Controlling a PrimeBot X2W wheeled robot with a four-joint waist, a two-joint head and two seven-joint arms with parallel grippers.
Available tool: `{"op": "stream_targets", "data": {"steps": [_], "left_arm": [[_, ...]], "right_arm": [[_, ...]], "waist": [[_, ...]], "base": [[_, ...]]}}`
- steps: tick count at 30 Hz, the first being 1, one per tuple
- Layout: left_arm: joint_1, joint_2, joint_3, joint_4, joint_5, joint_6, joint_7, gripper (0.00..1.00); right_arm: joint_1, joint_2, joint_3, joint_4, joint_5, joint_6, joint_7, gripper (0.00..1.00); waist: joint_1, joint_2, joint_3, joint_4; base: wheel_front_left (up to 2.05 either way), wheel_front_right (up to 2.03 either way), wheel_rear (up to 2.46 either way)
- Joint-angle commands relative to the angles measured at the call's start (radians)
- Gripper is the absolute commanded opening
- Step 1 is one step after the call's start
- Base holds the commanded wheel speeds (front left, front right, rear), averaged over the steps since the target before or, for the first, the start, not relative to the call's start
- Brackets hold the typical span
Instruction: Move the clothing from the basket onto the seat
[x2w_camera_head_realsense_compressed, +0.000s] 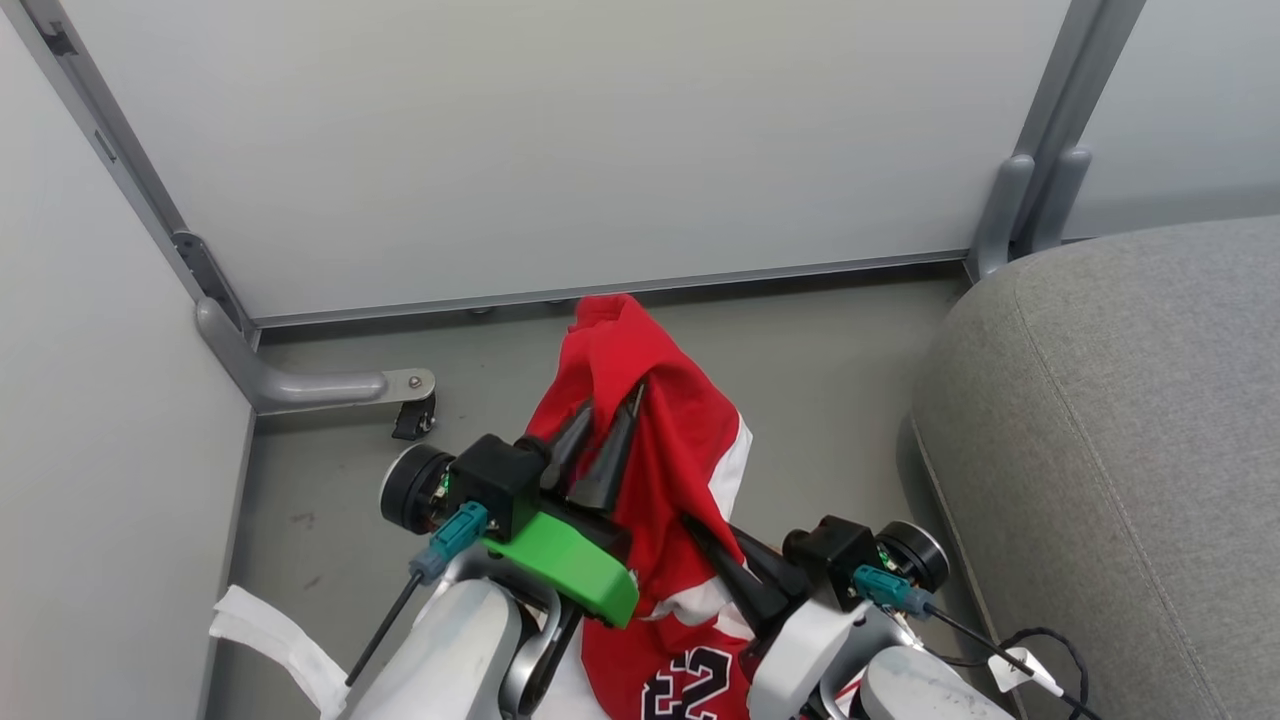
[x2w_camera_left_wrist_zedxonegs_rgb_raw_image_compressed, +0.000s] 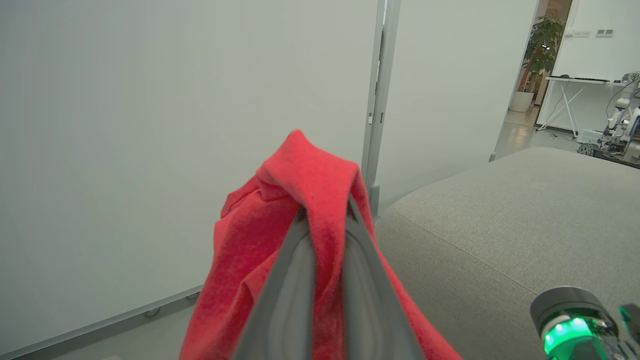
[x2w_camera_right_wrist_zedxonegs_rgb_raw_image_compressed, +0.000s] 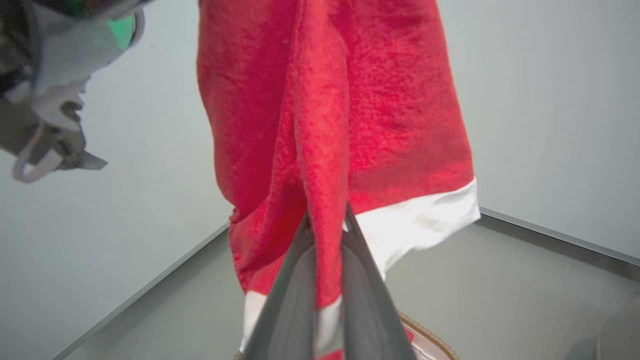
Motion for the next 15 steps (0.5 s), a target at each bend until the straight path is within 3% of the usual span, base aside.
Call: {"op": "stream_targets", "data": {"steps": [1, 9, 15], "left_arm": [[0.004, 0.000, 0.005, -0.005, 0.009, -0.003, -0.004, 1.00], [0.024, 0.003, 0.020, -0.001, 0.022, -0.003, -0.002, 1.00], [0.036, 0.016, 0.023, -0.004, 0.028, -0.003, -0.002, 1.00]], "right_arm": [[0.012, -0.004, -0.005, -0.007, 0.005, -0.001, -0.004, 0.00], [0.021, -0.004, -0.022, -0.046, 0.000, -0.001, -0.005, 0.00], [0.024, -0.004, -0.029, -0.070, -0.001, -0.001, -0.005, 0.00]], "waist": [[0.0000, -0.0001, 0.001, -0.002], [0.0000, -0.0001, 0.008, -0.046], [0.0000, -0.0001, 0.019, -0.151]], "base": [[0.00, 0.00, 0.00], [0.00, 0.00, 0.00], [0.00, 0.00, 0.00]]}}
